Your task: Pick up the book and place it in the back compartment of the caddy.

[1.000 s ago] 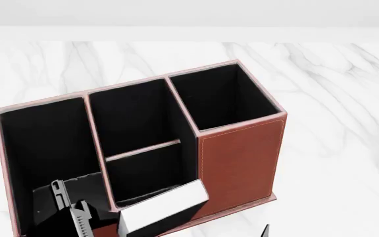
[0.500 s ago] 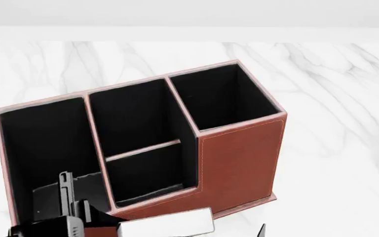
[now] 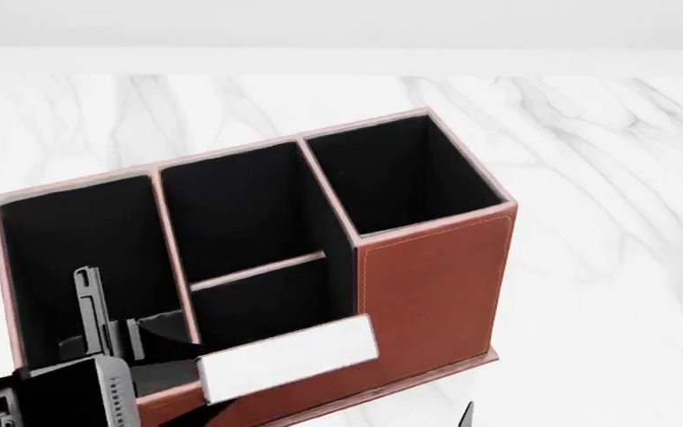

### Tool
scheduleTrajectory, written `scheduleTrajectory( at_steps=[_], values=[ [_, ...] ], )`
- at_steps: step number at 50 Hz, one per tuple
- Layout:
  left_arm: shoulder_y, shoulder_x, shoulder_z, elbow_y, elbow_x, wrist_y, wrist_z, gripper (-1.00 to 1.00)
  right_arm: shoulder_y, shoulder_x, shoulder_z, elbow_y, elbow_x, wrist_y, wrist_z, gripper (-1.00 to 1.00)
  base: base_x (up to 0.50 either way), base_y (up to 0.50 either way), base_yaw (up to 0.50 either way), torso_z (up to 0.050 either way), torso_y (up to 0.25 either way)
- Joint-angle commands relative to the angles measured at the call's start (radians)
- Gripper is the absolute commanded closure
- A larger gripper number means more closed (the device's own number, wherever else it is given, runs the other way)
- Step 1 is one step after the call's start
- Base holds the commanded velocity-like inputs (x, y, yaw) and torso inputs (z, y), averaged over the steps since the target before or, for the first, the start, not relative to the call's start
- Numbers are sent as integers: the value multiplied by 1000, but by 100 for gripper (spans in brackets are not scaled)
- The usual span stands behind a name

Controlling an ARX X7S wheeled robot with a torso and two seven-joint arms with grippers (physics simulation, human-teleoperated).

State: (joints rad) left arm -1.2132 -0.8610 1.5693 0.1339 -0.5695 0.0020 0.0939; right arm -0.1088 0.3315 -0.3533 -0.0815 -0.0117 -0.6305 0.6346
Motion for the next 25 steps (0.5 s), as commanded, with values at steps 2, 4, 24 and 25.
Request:
scheduleTrajectory(
  at_steps=[2, 4, 24, 25],
  values=[
    [-65, -27, -48, 90, -27, -73, -50, 100, 4, 0, -6, 7, -1, 1, 1, -100, 0, 0, 0, 0, 0],
    [-69, -26, -46, 92, -24, -82, -52, 100, 4, 0, -6, 5, -3, 3, 2, -100, 0, 0, 0, 0, 0],
    [-28, 56, -55, -71, -35, -26, -10, 100, 9, -10, 5, -11, -44, 78, 30, -100, 0, 0, 0, 1, 1],
    [-28, 56, -55, -71, -35, -26, -10, 100, 9, -10, 5, -11, -44, 78, 30, -100, 0, 0, 0, 0, 10]
  ],
)
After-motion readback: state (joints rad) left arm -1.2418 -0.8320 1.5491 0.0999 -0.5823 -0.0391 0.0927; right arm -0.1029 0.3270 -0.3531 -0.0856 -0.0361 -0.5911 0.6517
